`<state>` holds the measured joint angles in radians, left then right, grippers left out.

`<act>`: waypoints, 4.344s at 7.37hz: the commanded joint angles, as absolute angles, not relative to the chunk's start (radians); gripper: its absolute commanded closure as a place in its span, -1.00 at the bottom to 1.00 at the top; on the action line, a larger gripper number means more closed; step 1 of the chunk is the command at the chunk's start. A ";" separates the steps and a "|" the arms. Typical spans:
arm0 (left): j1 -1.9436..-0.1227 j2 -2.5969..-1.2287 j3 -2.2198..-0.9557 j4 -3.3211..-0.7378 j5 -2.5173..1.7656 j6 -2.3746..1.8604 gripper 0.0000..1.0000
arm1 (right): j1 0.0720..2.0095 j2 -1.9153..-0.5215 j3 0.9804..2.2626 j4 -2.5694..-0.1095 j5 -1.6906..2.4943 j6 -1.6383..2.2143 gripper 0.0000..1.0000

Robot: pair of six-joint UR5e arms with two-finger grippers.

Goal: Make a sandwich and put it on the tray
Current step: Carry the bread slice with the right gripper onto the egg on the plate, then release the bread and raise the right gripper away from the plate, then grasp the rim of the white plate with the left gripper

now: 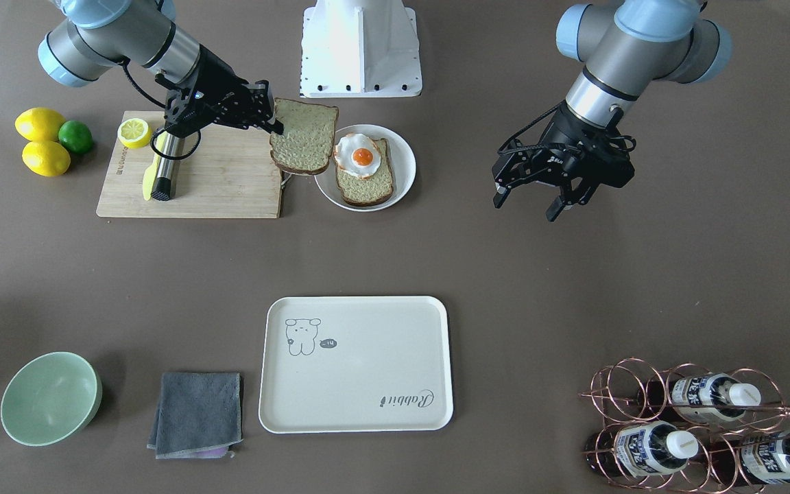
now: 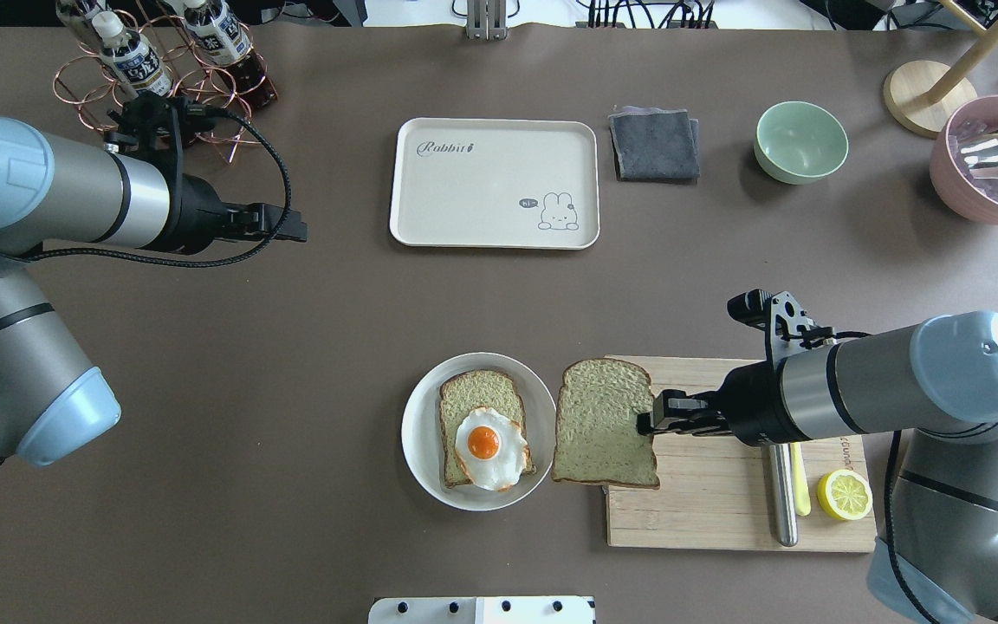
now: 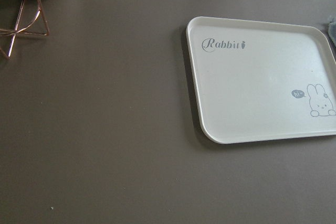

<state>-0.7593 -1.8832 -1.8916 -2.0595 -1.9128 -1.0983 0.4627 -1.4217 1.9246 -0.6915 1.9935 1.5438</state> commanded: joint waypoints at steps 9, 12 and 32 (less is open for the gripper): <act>-0.759 -1.888 -1.864 -2.074 -1.910 -1.098 -0.94 | 0.319 -1.229 1.740 -0.695 1.794 1.543 1.00; -0.758 -1.888 -1.862 -2.075 -1.910 -1.098 -0.94 | 0.314 -1.223 1.732 -0.690 1.787 1.548 -0.45; -0.193 -1.893 -1.835 -2.200 -1.417 -1.500 -0.08 | 0.787 -1.393 1.868 -0.957 2.138 1.341 -0.99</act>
<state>-0.2020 -1.8869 -1.8492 -2.1987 -1.4240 -1.4873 0.7863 -1.3874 1.8652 -0.9597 2.1408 1.3440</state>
